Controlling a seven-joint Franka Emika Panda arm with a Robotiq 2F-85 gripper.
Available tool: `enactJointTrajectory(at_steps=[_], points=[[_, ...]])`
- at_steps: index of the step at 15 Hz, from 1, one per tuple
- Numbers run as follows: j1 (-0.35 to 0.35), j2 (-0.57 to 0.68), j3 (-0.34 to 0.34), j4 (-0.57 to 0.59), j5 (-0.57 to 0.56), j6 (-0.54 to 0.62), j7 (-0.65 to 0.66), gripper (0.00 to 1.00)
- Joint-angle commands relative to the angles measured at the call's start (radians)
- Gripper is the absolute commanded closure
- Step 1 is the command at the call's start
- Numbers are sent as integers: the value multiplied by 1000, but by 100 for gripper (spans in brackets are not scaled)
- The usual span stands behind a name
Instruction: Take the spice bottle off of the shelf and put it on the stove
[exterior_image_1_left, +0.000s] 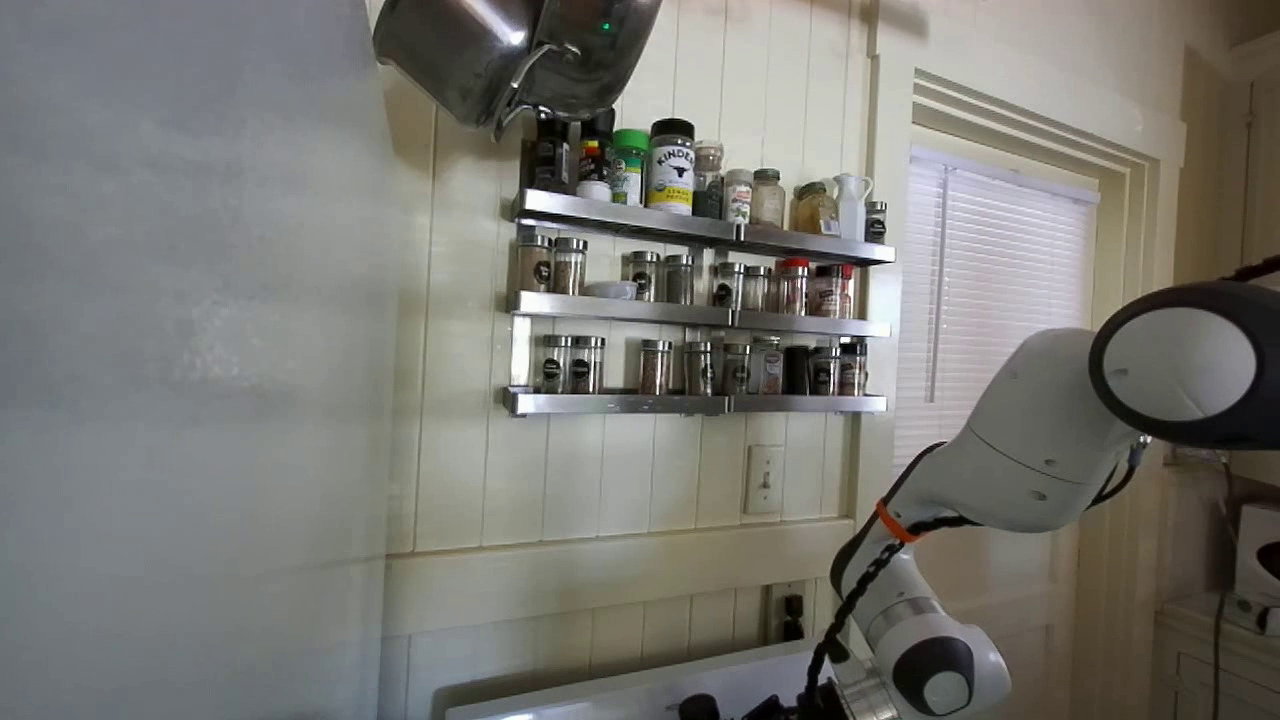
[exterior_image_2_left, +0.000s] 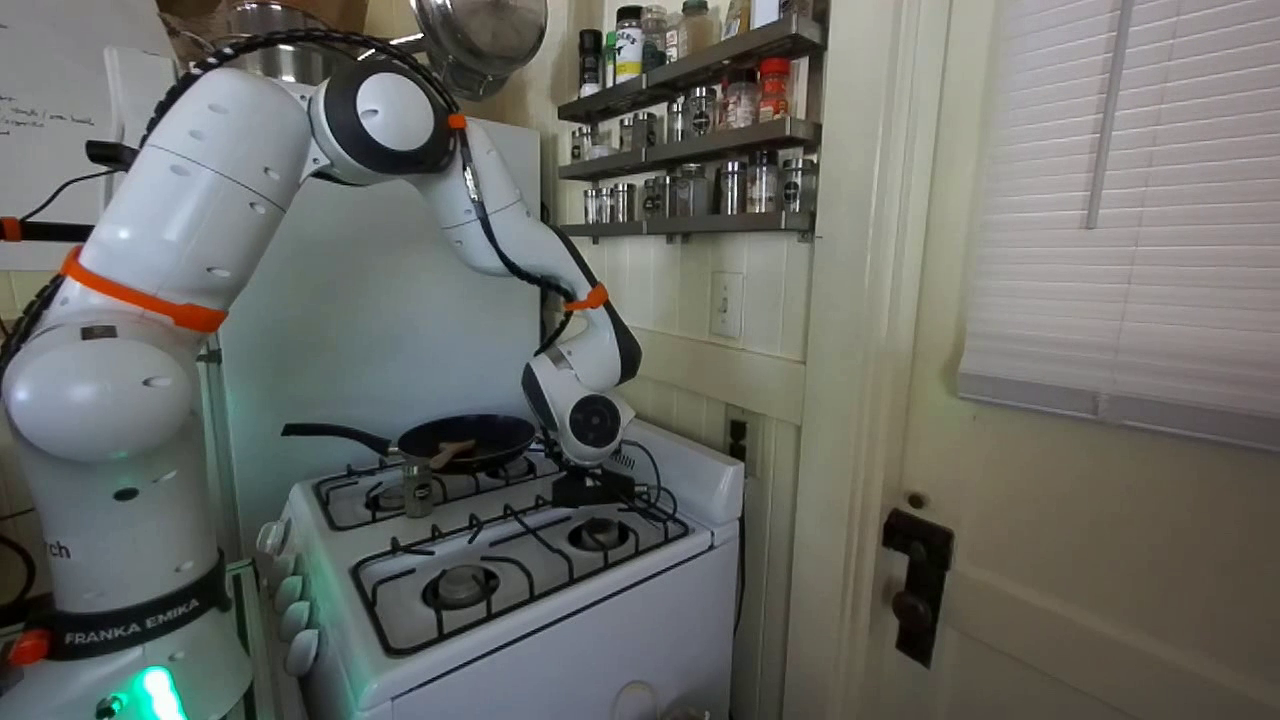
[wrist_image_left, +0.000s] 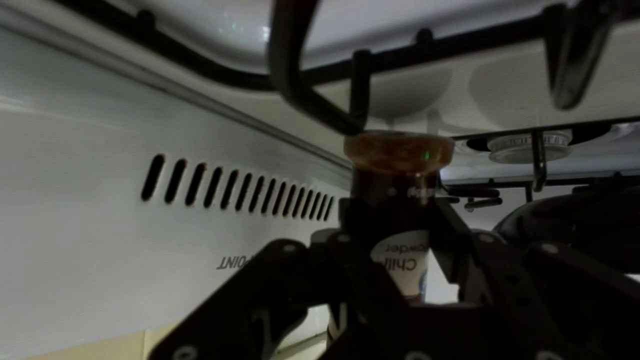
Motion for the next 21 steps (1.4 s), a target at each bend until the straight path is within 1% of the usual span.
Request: enactJointTrajectory(at_steps=[1,6,7,8,10,11,13,14,16,21], points=[[13,20,2,23,-14,44,28,86],[8,27,3,27,-23,32,47,86],[9,27,3,27,-22,36,49,49],[9,27,3,26,-22,36,50,35],[9,24,2,22,-22,37,51,23],[9,23,2,20,-22,39,54,13],[9,14,2,12,-22,42,64,1],[12,4,2,6,-21,50,73,0],[19,-30,2,-16,-19,87,132,0],[35,-133,10,-62,-74,177,332,0]])
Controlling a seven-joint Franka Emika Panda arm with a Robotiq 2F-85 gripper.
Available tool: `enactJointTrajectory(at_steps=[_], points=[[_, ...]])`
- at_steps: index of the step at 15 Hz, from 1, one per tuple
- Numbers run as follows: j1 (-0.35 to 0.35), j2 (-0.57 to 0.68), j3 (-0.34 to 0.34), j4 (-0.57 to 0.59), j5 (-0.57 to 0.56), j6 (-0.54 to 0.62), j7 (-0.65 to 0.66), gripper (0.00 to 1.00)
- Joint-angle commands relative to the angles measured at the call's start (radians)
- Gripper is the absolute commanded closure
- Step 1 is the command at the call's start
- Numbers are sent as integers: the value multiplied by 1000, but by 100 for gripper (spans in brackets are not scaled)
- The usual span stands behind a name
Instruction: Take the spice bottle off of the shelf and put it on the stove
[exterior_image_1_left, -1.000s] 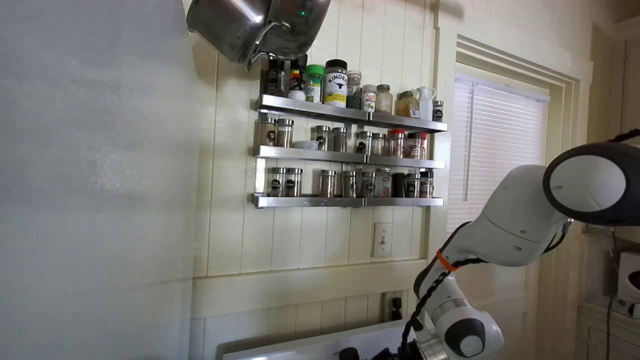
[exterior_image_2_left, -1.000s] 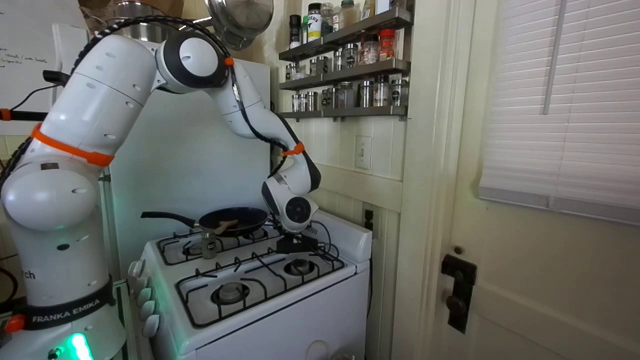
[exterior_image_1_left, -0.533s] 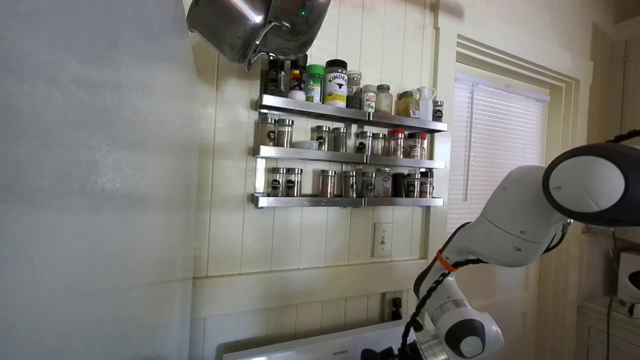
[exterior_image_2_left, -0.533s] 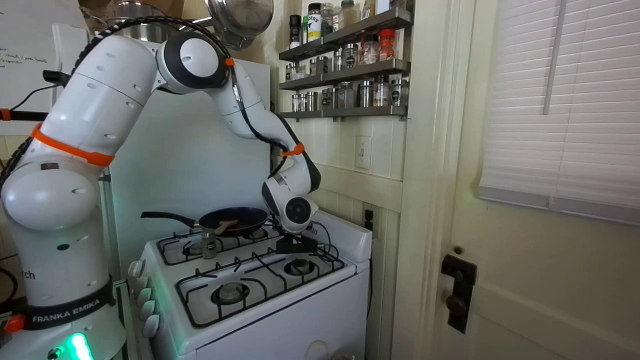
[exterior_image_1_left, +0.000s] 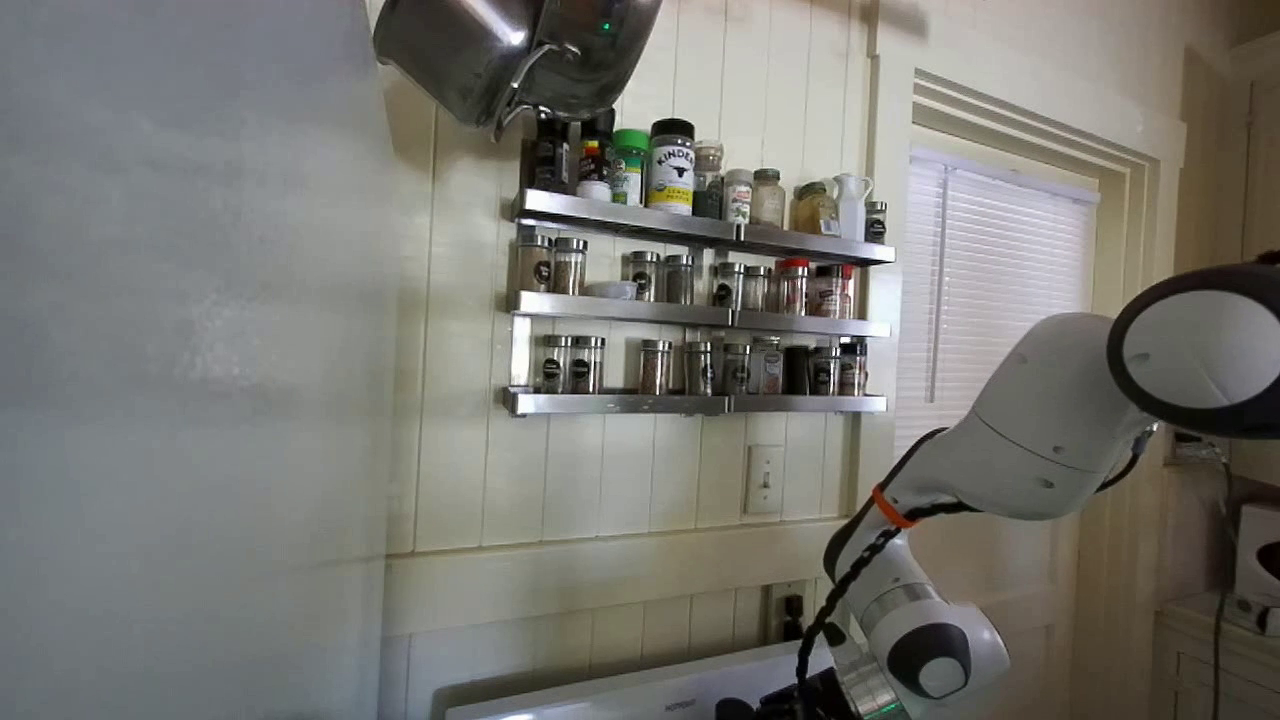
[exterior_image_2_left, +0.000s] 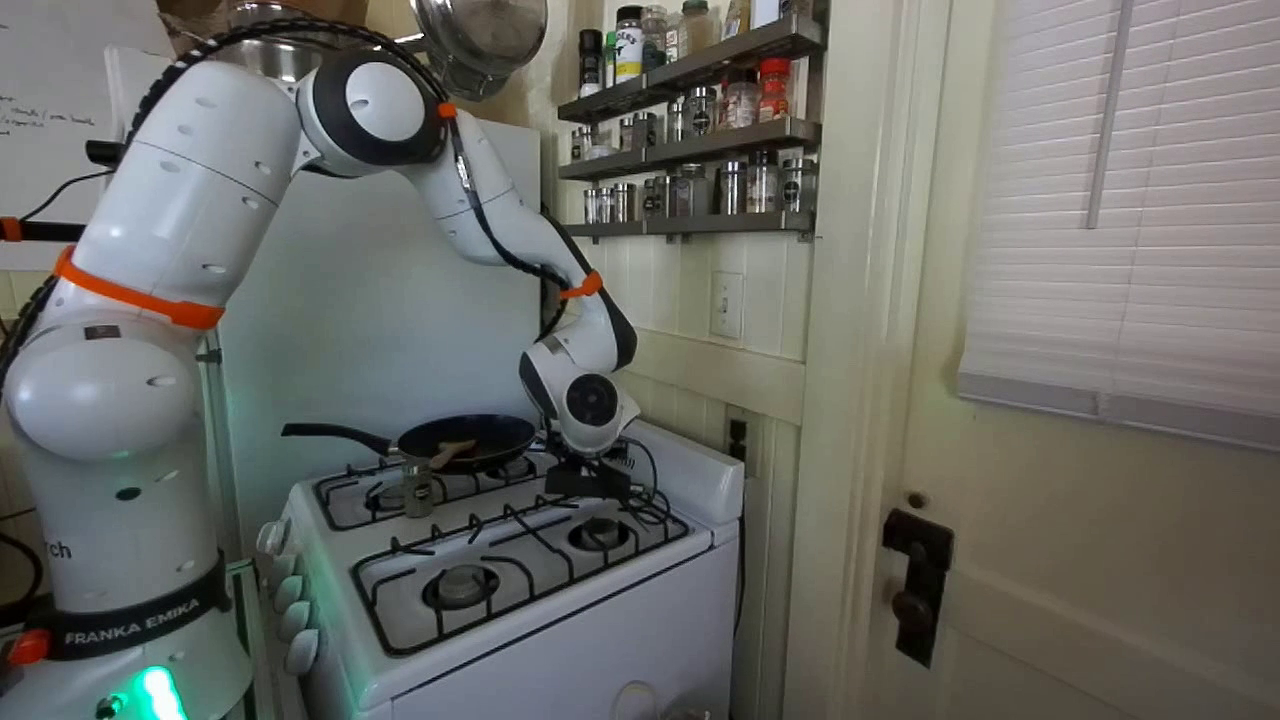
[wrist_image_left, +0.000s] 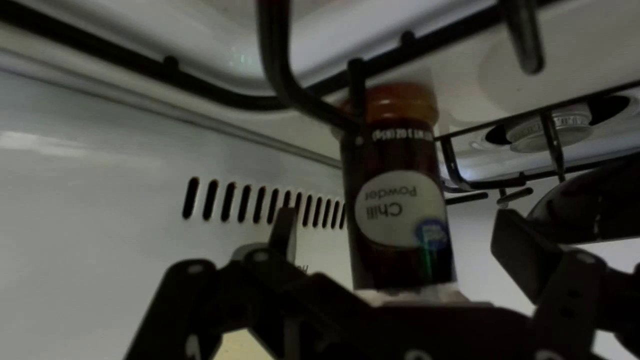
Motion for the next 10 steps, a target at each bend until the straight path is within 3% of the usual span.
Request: enactJointTrajectory(at_steps=[1,5,10], points=[[16,-122,14,-68,-71,66,175,0],[6,-284,27,-148,-262,61,461,0],[-13,-487,36,-280,-675,71,840,0]])
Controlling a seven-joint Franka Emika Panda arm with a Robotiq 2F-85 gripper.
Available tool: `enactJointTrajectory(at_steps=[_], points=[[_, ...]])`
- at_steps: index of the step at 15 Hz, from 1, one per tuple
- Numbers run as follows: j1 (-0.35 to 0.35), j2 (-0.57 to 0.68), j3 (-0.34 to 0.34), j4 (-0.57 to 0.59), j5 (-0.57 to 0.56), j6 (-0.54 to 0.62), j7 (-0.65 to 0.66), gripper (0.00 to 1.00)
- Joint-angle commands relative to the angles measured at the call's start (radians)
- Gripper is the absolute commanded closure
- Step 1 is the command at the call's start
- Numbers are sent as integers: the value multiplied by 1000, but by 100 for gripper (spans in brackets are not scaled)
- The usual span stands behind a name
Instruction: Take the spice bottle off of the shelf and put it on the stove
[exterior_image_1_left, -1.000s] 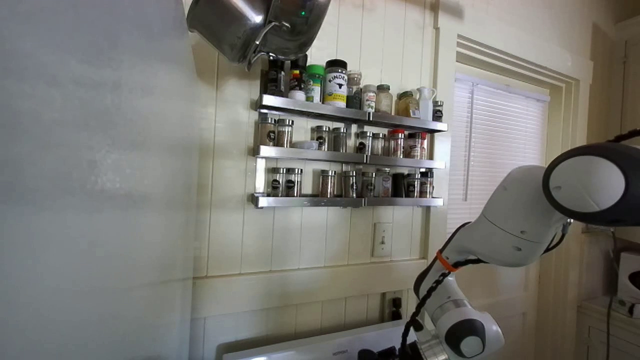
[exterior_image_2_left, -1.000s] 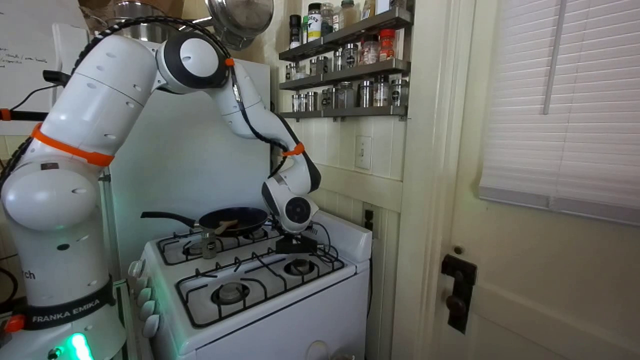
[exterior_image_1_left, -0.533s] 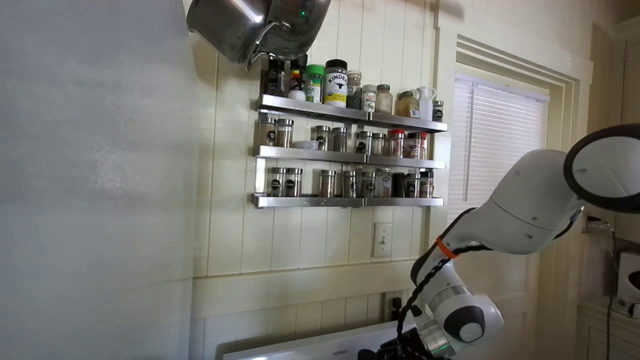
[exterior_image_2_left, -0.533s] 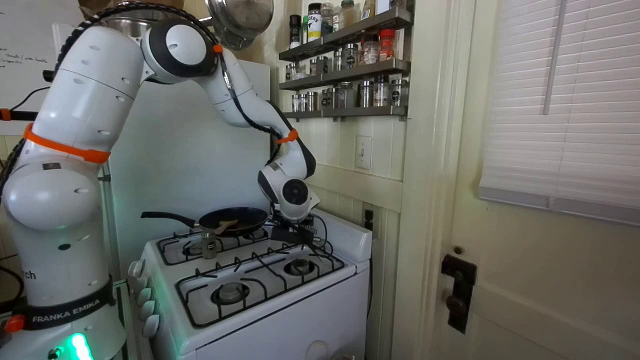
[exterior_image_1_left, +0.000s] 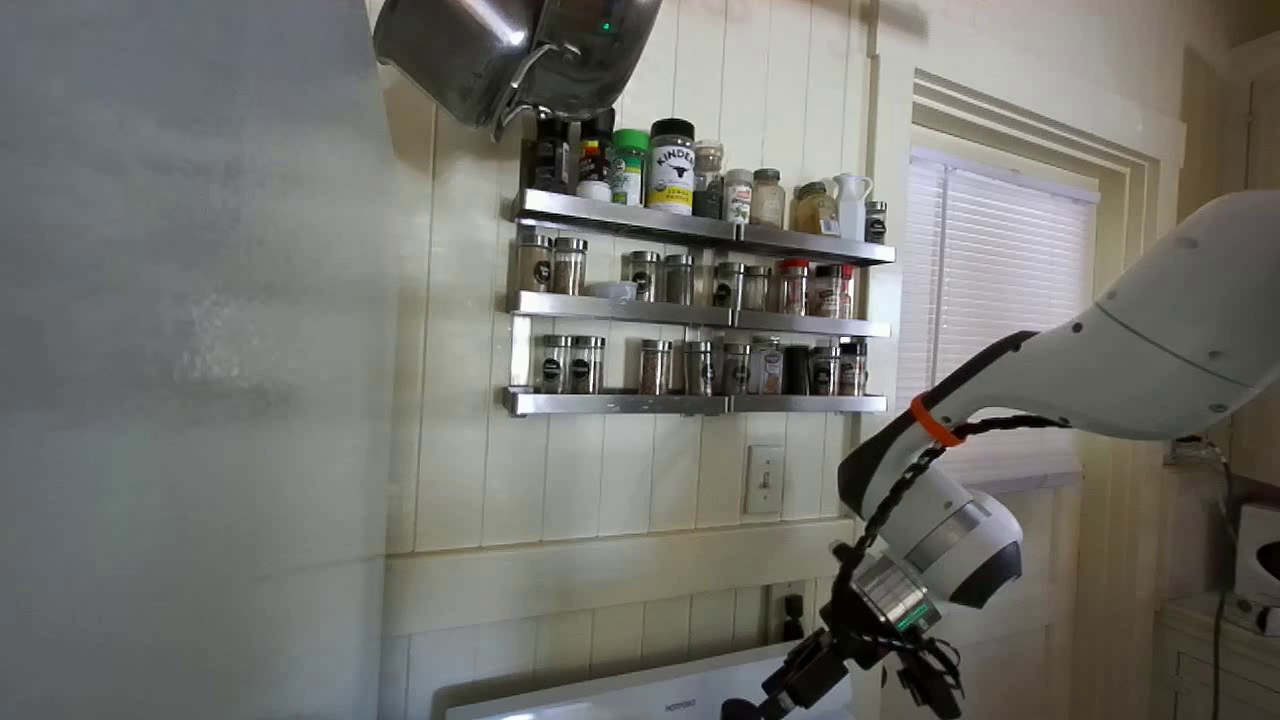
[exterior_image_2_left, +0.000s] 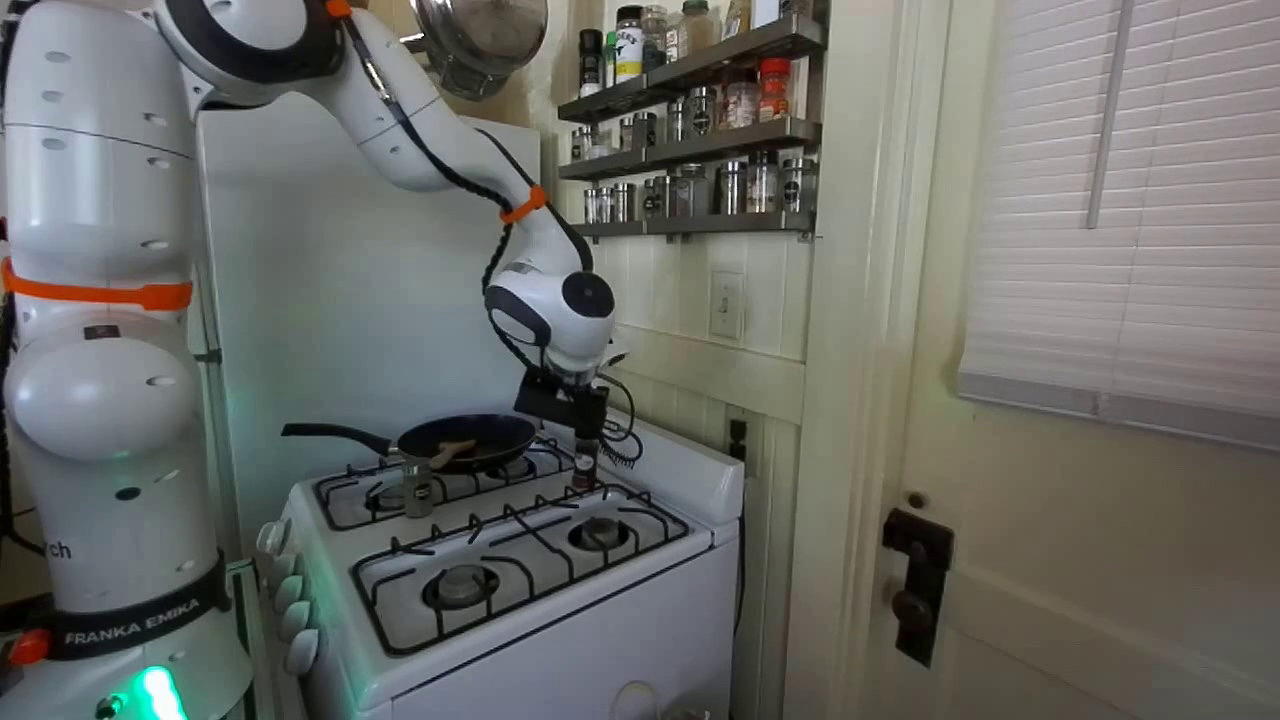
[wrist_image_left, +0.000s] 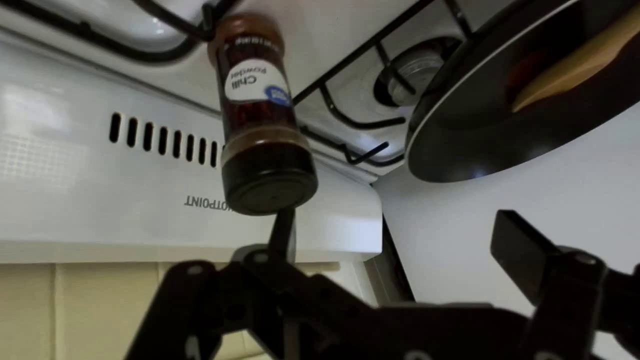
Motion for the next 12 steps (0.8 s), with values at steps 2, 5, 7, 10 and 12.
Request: enactJointTrajectory(at_steps=[2,5,7,10,12], points=[[-31,-185,22,-135,-359,-12,345,0],[-61,-240,28,-139,-601,-44,574,0],[-180,-289,141,-124,-762,-49,727,0],[-111,-277,69,-94,-822,-23,757,0],[-122,-340,73,-81,-908,-26,842,0]])
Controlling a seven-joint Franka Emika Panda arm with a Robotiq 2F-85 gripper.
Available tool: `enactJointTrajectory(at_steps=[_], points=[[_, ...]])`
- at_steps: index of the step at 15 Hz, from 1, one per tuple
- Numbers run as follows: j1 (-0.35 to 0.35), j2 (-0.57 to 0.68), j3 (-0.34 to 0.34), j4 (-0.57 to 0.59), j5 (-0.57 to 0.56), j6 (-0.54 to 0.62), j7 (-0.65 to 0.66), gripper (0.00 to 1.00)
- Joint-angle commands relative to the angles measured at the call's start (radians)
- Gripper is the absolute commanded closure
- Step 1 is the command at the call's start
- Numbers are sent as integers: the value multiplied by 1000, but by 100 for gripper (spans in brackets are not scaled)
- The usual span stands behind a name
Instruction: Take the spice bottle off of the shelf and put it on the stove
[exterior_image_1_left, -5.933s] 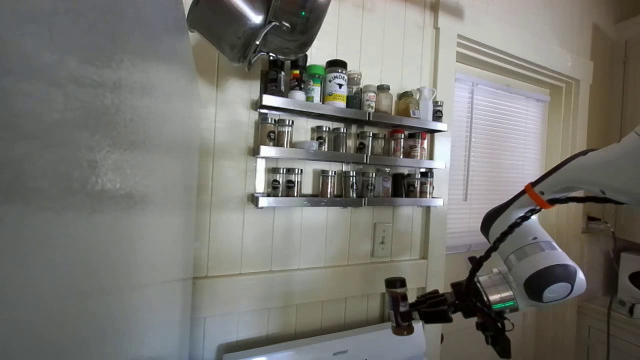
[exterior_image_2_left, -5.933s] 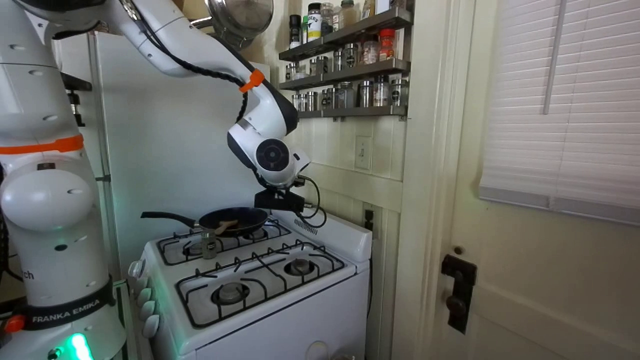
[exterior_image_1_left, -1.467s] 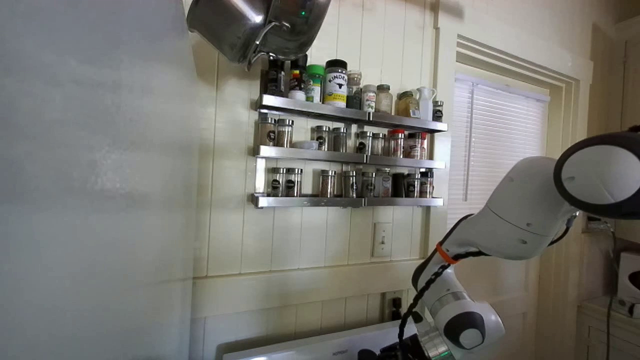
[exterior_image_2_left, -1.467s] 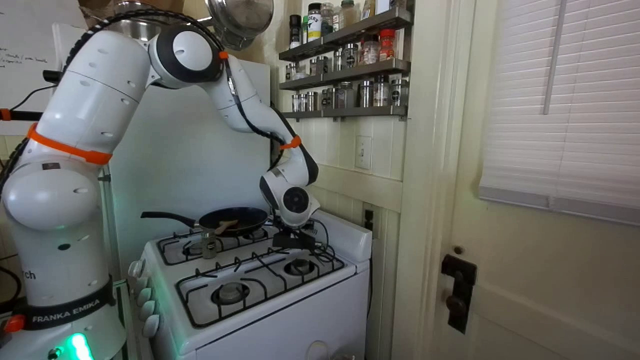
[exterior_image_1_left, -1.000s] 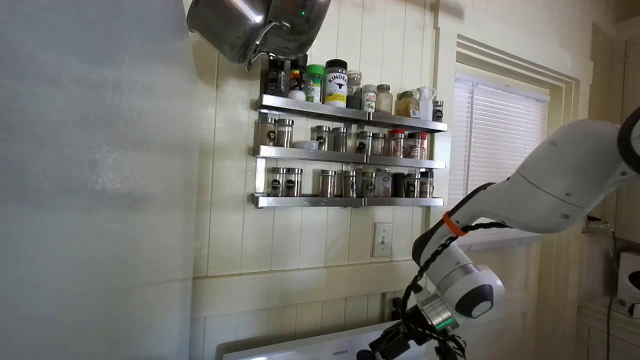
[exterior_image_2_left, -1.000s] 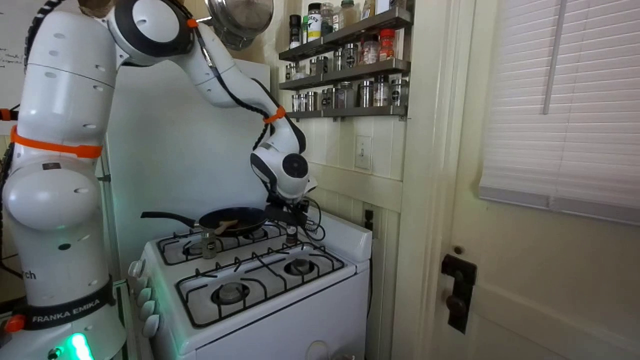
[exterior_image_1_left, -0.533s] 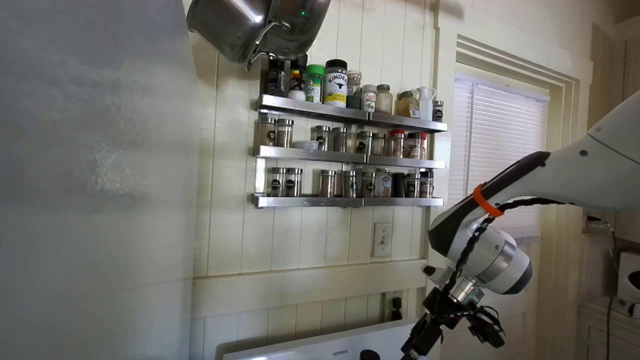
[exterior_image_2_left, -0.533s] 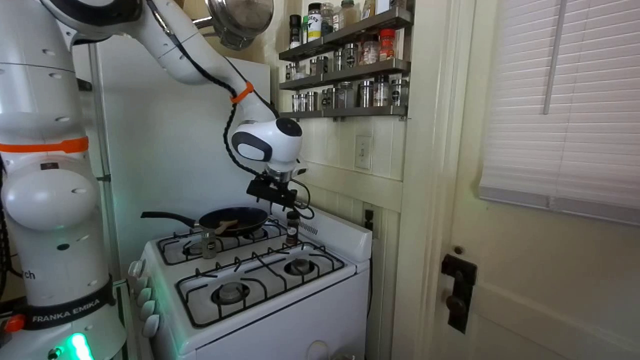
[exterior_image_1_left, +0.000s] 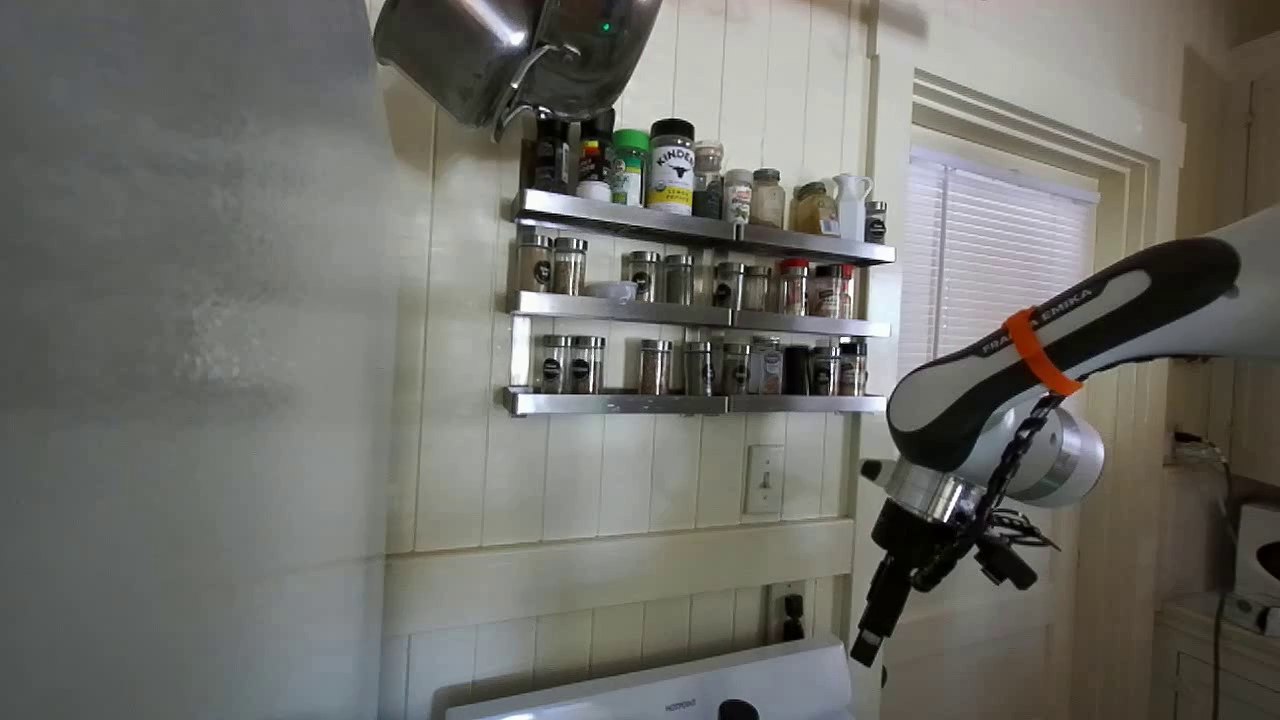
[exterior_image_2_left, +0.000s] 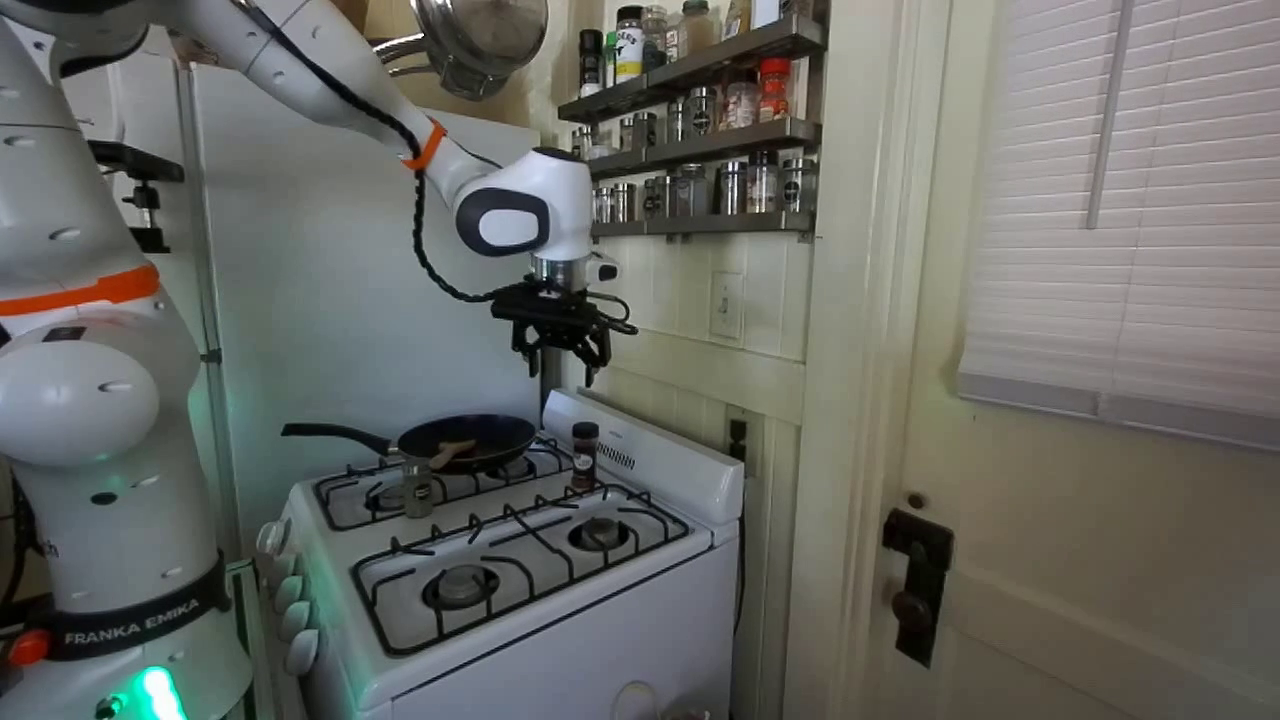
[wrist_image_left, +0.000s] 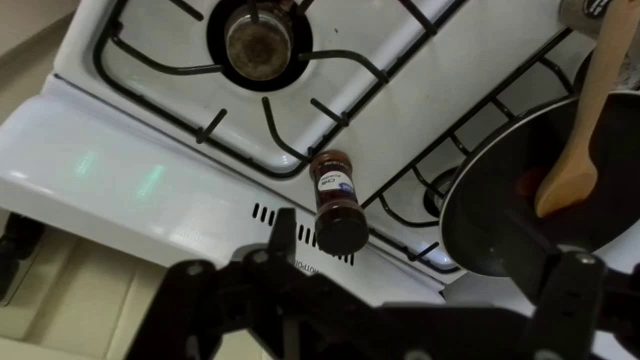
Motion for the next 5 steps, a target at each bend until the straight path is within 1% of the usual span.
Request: enactJointTrajectory(at_steps=[1,5], points=[[72,-17,-71,-2,-37,1,31,0],[69,-23,-69,-7,-45,0,37,0]])
